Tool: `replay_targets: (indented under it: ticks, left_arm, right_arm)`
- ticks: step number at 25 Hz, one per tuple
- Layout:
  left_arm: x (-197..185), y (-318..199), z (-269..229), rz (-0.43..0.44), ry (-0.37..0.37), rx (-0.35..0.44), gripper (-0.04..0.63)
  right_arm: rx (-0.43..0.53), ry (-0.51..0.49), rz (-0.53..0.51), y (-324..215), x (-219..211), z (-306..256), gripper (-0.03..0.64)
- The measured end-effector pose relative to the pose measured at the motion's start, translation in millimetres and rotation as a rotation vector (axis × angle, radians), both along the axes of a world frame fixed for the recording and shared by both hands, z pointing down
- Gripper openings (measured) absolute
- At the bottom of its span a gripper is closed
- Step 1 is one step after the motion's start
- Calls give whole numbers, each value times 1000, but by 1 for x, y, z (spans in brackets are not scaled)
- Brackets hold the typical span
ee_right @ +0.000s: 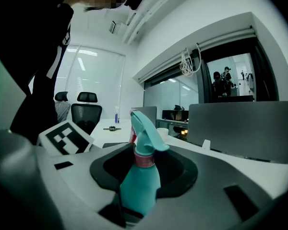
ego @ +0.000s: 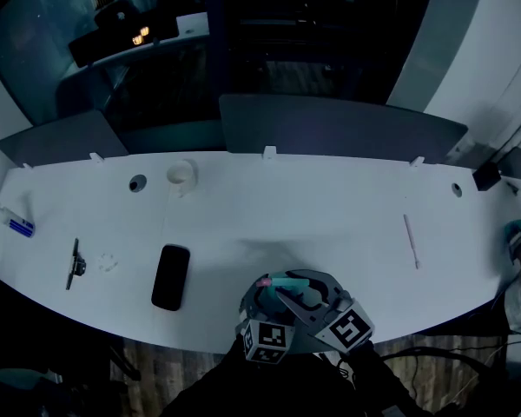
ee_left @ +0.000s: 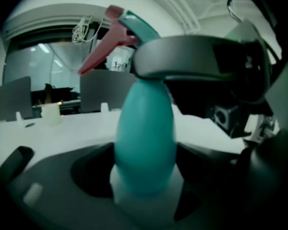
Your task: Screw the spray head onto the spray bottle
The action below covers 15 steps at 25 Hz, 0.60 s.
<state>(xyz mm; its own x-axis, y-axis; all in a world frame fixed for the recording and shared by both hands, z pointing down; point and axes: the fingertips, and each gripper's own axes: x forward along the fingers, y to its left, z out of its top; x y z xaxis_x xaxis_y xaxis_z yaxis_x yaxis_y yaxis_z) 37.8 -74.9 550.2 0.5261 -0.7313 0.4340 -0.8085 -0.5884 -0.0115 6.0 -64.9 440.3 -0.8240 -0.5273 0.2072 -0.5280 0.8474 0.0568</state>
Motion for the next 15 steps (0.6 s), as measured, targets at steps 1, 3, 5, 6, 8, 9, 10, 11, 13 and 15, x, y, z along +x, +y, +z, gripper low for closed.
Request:
replay_targets:
  ticks: [1, 3, 5, 6, 8, 9, 10, 11, 13, 15]
  left_arm:
    - [-1, 1, 2, -18, -28, 3, 394]
    - [-4, 2, -1, 45, -44, 40, 396]
    - [-9, 3, -9, 169, 8, 78, 426]
    - [-9, 3, -12, 244, 39, 72, 433]
    - [-2, 3, -8, 402, 61, 19, 433]
    - [2, 3, -5, 474, 51, -6, 431]
    - [6, 3, -3, 530, 37, -21, 431]
    - [10, 3, -2, 561, 26, -26, 407]
    - [13, 0, -3, 533, 22, -15, 403]
    - [13, -5, -3, 401, 23, -3, 402]
  right_arm:
    - [0, -1, -1, 0, 0, 0, 143]
    - [-1, 10, -7, 0, -1, 1, 144]
    - [1, 15, -18, 0, -3, 1, 144]
    - [4, 16, -25, -1, -3, 0, 144]
    - [8, 23, -42, -2, -3, 0, 144]
    - [8, 29, -48, -2, -3, 0, 144]
    - [8, 35, -49, -2, -3, 1, 144]
    - [9, 37, -46, -3, -2, 0, 143]
    - [6, 31, -31, -5, 1, 0, 144]
    - [1, 25, -7, -7, 5, 0, 144]
